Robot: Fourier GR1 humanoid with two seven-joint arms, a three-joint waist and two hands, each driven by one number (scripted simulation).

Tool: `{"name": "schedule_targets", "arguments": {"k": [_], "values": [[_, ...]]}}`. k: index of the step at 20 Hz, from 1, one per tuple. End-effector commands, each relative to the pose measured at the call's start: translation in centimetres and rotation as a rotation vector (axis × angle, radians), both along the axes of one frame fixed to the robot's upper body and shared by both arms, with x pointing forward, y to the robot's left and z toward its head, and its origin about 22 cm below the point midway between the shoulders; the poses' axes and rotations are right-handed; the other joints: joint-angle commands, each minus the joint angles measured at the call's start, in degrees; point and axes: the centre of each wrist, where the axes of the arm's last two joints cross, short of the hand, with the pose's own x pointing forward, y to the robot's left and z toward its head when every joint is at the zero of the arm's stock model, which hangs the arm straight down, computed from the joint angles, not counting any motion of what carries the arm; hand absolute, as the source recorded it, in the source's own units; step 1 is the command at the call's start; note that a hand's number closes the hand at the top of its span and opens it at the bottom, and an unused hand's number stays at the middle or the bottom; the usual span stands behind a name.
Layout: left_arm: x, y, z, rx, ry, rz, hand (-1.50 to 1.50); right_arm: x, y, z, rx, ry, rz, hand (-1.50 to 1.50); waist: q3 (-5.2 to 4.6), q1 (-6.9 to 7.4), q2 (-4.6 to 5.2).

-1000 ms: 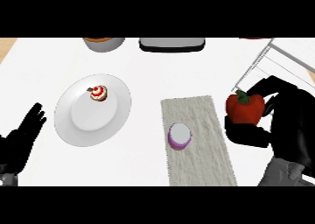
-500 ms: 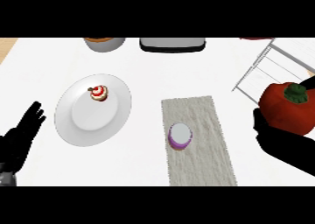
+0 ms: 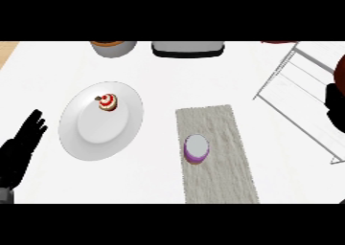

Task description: Pick the bell pepper from the placemat and place it in the tiered shelf

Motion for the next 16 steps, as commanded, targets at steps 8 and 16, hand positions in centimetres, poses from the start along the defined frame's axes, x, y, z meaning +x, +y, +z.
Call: {"name": "schedule_targets", "arguments": {"k": [8, 16], "values": [[0.1, -0.6, -0.3, 0.010, -0.002, 0.001, 0.00, 2.2, -3.5, 5.2, 0.000, 0.193, -0.208, 1.50, 0.09, 0.10, 0.21], [0.5, -2.5, 0.0, -0.026, -0.003, -0.022, 0.00, 6.3, -6.7, 4.6, -0.076, 0.236, -0.317, 1.50, 0.15, 0.84, 0.62]]}}
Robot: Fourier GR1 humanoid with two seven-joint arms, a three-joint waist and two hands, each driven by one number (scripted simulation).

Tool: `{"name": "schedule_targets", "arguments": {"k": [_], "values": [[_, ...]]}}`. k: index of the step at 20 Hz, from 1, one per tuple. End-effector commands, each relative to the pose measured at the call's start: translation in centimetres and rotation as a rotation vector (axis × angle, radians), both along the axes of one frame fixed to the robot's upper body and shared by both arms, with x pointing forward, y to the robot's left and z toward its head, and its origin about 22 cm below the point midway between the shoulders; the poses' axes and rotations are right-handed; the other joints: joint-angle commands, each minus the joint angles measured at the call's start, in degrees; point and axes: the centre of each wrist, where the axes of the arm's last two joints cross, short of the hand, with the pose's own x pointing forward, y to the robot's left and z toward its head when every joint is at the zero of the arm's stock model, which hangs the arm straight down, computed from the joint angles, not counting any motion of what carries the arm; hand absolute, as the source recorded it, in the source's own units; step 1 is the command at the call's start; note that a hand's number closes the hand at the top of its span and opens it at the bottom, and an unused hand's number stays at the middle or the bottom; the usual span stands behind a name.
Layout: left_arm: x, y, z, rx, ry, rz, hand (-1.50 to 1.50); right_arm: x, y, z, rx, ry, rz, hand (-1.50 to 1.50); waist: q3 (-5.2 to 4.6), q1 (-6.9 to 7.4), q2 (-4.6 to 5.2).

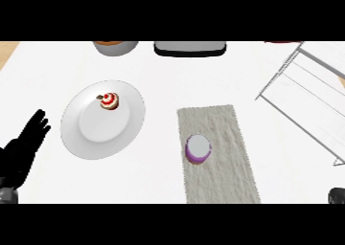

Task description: Pick the bell pepper from the placemat and place it in the tiered shelf

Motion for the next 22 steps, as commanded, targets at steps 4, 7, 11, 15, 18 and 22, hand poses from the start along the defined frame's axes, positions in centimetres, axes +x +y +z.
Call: {"name": "schedule_targets", "arguments": {"k": [4, 7, 11, 15, 18, 22], "values": [[-0.1, -0.9, -0.4, 0.003, 0.002, -0.010, 0.00, 3.2, -4.8, -0.9, 0.031, 0.057, -0.108, 1.50, 0.06, 0.32, 0.20], [-0.3, 1.3, -0.6, 0.006, -0.016, -0.006, 0.00, 2.8, -7.8, -0.4, 0.082, 0.022, -0.102, 1.50, 0.05, 0.22, 0.17], [-0.1, 0.6, 0.8, 0.010, -0.017, 0.013, 0.00, 4.5, -8.5, -3.5, 0.107, 0.019, -0.101, 1.50, 0.07, 0.30, 0.16], [-0.2, 0.1, -0.6, 0.002, 0.002, -0.008, 0.00, 5.1, -9.7, -4.3, 0.188, -0.042, -0.192, 1.50, 0.05, 0.35, 0.26], [-0.3, -1.5, -0.8, 0.011, -0.002, 0.008, 0.00, 6.5, -12.4, -7.5, 0.176, -0.001, -0.217, -1.50, 0.07, 0.46, 0.26], [1.0, 0.7, -0.7, 0.011, -0.009, -0.011, 0.00, 4.7, -13.7, -8.2, 0.111, 0.096, -0.175, -1.50, 0.04, -0.23, 0.13]]}}
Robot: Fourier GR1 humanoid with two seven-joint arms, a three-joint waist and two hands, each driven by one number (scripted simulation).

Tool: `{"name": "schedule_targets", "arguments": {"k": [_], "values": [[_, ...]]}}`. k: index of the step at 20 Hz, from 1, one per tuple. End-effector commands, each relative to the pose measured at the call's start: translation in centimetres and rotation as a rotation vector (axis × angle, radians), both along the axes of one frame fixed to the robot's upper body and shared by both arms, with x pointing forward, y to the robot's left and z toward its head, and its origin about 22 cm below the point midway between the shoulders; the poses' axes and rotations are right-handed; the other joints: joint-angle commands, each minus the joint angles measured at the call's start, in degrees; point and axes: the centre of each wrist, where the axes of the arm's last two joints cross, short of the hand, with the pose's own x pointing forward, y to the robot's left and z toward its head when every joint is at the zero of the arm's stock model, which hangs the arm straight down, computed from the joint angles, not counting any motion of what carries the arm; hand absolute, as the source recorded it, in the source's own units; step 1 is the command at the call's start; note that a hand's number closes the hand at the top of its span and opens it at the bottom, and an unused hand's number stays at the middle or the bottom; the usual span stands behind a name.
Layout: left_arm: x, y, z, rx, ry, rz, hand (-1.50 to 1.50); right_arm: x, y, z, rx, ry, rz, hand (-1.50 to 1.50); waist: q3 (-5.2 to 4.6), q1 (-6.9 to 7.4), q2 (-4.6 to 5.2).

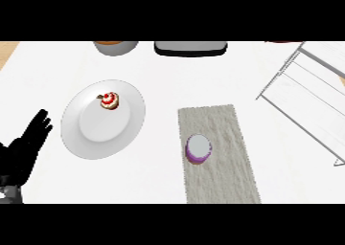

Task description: Pick the bell pepper from the placemat and place it in the tiered shelf

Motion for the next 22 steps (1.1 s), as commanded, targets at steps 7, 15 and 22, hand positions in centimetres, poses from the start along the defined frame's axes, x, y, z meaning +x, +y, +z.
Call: {"name": "schedule_targets", "arguments": {"k": [7, 15, 22], "values": [[1.5, -0.1, 1.3, 0.005, 0.010, 0.006, 0.00, -0.3, -1.6, -0.4, 0.053, -0.136, 0.063, -1.50, 0.00, -0.14, -0.06], [-0.7, -0.8, 0.1, -0.010, 0.013, -0.003, 0.00, -3.2, -2.3, 2.2, 0.276, -0.355, 0.104, -1.50, 0.02, -0.30, -0.31], [-0.8, -0.4, 0.1, 0.003, 0.025, 0.024, 0.00, -10.2, -3.8, 4.7, 0.281, -0.543, 0.128, -1.50, 0.01, -1.15, -0.47]]}}
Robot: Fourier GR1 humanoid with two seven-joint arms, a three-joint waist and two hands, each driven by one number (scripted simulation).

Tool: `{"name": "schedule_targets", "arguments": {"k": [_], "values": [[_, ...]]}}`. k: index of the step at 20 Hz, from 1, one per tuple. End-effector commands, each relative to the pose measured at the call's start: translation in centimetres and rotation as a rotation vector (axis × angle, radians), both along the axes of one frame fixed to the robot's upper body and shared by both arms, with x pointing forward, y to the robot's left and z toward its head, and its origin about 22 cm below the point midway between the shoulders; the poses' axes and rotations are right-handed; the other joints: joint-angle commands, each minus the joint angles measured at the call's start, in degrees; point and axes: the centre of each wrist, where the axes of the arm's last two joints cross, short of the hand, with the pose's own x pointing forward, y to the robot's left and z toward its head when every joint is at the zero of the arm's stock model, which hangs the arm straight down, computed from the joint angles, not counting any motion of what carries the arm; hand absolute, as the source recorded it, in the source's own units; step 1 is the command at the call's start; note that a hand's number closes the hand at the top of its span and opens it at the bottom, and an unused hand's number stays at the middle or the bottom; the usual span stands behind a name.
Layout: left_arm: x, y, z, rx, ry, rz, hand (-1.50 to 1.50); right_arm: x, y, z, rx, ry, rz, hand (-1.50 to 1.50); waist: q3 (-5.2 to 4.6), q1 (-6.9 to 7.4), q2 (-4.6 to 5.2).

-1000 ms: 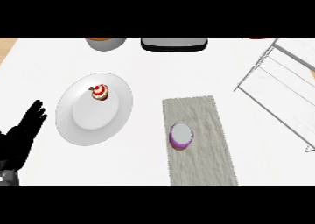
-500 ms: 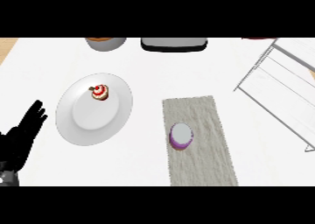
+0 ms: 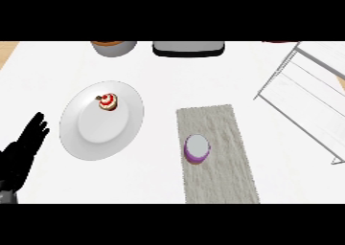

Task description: Pick the bell pepper from the placemat and place it in the tiered shelf

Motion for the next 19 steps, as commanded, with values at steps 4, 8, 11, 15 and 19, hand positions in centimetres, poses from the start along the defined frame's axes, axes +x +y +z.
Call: {"name": "schedule_targets", "arguments": {"k": [4, 8, 11, 15, 19], "values": [[-0.6, -0.2, -0.1, -0.002, 0.006, 0.014, 0.00, -8.6, -0.3, 4.9, 0.017, -0.142, -0.015, -1.50, -0.05, -0.93, -0.43], [-0.5, 0.0, -0.3, 0.004, 0.001, 0.037, 0.00, -13.3, -1.1, 5.4, 0.024, -0.164, -0.122, -1.50, -0.04, -2.12, -0.76], [-1.8, 1.3, -1.2, 0.001, 0.021, 0.060, 0.00, -15.8, -1.7, 5.7, -0.001, -0.090, -0.145, -1.50, -0.11, -3.56, -1.31], [-2.5, 2.8, -1.4, 0.006, 0.048, 0.112, 0.00, -17.9, -4.0, 5.5, 0.011, -0.050, -0.106, -1.50, -0.11, -5.82, -1.90], [-2.7, 2.3, -0.9, -0.009, 0.046, 0.129, 0.00, -21.4, -5.6, 6.3, -0.037, -0.078, -0.096, -1.50, -0.05, -7.36, -2.62]]}}
